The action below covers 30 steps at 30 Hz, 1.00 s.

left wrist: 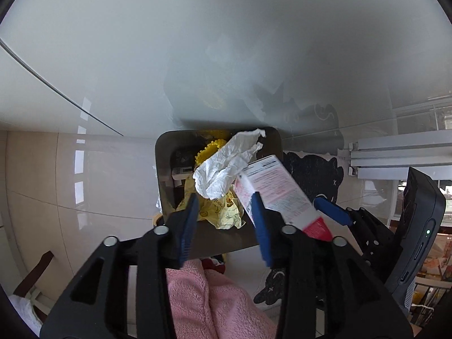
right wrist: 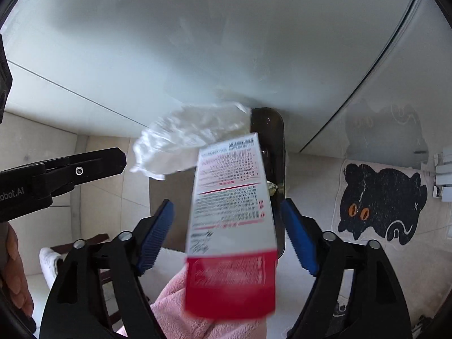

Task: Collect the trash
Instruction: 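Open both tools to drop the tissue and box into the bin, then move both tools back over the counter toward the plastic bag and snack packet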

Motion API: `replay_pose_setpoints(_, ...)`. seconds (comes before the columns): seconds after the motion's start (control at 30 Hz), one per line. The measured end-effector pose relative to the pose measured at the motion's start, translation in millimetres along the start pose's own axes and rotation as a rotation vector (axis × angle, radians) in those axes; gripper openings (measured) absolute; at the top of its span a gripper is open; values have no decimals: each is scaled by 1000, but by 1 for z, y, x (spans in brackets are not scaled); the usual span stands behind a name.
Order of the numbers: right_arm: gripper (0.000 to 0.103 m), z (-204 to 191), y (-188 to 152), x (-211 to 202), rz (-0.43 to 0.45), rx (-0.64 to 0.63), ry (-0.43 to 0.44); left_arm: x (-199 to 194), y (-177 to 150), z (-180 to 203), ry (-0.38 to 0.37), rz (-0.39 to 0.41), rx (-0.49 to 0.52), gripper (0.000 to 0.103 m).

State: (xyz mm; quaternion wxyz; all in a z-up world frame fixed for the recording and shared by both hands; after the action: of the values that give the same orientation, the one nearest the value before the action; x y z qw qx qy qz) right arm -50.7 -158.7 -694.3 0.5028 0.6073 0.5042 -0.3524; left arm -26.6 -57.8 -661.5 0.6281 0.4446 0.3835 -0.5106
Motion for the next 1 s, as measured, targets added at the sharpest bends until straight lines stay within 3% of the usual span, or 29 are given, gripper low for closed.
replay_pose_setpoints(0.13, 99, -5, 2, -11, 7, -49, -22, -14, 10, -6, 26, 32, -16, 73)
replay_pose_setpoints(0.27, 100, -9, 5, -39, 17, -76, -27, -39, 15, -2, 32, 56, -12, 85)
replay_pose_setpoints(0.6, 100, -28, 27, -179, 125, -84, 34, -158, 19, 29, 21, 156, 31, 92)
replay_pose_setpoints(0.87, 100, -51, 70, -315, 342, -168, 62, -284, 52, 58, -43, 349, 62, 95)
replay_pose_setpoints(1.0, 100, -57, 97, -362, 449, -215, 50, -326, 78, 66, -54, 418, 64, 95)
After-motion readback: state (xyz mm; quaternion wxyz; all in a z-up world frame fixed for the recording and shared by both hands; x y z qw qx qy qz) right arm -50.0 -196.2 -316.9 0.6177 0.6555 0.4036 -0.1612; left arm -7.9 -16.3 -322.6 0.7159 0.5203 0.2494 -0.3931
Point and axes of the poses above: each gripper's, at about its wrist camera, not at the fingertips, and x roughly the way its jaws point, z to its right, y to its top, the point moved 9 cm from there along x, roughly the way its jaws point, and after that the axes turned 7 degrees about z, right-handed, at the moved point
